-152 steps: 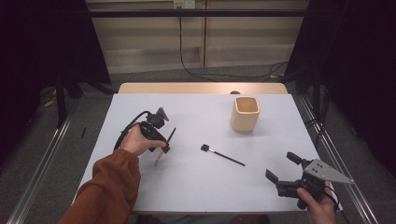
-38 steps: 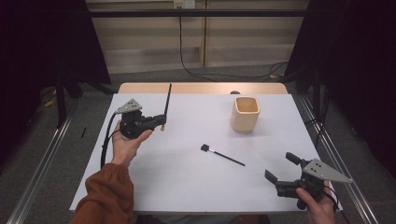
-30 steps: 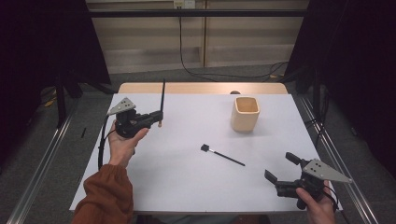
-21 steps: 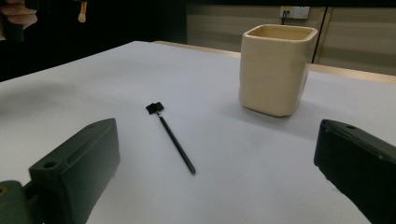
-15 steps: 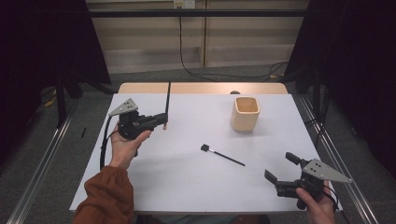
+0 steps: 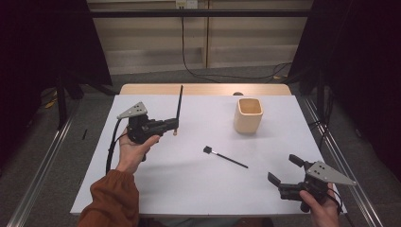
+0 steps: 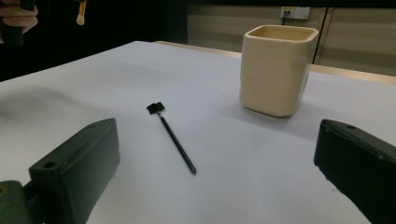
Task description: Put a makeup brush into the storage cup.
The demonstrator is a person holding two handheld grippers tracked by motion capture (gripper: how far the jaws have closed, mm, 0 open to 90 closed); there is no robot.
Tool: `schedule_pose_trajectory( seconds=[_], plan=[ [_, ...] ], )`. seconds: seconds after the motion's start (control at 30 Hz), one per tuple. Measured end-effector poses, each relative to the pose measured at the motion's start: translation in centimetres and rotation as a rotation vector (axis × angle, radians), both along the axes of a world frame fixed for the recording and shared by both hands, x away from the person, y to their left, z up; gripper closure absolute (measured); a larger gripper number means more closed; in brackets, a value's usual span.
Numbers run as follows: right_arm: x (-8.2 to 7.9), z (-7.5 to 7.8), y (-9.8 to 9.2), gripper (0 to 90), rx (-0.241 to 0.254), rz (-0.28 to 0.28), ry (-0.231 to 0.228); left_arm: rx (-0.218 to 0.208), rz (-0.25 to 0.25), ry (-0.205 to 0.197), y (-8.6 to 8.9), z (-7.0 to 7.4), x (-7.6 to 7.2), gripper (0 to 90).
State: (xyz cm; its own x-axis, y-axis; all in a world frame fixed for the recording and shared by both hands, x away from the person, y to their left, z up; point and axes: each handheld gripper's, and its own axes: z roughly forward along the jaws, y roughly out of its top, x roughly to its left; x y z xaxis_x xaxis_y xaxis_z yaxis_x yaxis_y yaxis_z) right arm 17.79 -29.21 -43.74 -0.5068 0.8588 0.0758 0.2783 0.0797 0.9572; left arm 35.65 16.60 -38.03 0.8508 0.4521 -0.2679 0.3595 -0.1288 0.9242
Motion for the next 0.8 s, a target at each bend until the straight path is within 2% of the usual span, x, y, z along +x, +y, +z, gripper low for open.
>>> schedule_pose_trajectory(
  seconds=[0.43, 0.63, 0.8],
  plan=[
    [0.0, 0.0, 0.0, 0.0, 0.003, 0.001, 0.001, 0.006, -0.086, -0.008, -2.7, 0.7, -0.7, 84.9],
    [0.0, 0.0, 0.0, 0.0, 0.0, 0.003, -0.001, 0.01, -0.106, -0.006, -3.7, 0.9, -0.9, 84.9],
    [0.0, 0.0, 0.0, 0.0, 0.002, 0.002, 0.0, 0.03, -0.13, -0.006, -4.5, 1.0, -0.9, 84.9]
  ],
)
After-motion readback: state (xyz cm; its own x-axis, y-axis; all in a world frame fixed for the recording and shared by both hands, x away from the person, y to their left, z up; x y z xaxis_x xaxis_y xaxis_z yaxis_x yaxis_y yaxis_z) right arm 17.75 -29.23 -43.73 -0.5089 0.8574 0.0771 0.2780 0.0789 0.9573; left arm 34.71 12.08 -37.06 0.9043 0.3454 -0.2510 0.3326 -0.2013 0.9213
